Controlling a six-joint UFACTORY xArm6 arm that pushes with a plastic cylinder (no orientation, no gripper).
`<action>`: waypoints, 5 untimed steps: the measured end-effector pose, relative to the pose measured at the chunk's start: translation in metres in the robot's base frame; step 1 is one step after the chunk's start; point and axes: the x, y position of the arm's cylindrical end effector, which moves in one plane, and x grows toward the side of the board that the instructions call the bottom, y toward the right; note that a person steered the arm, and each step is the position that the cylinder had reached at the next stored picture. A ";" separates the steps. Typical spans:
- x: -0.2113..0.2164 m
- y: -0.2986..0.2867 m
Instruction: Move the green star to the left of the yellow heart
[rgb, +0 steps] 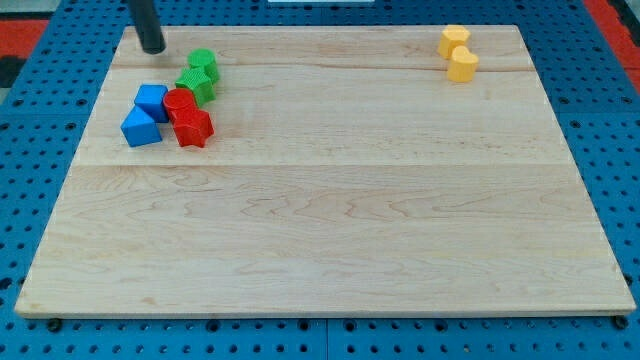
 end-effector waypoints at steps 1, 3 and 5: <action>0.049 -0.004; 0.075 0.078; 0.051 0.112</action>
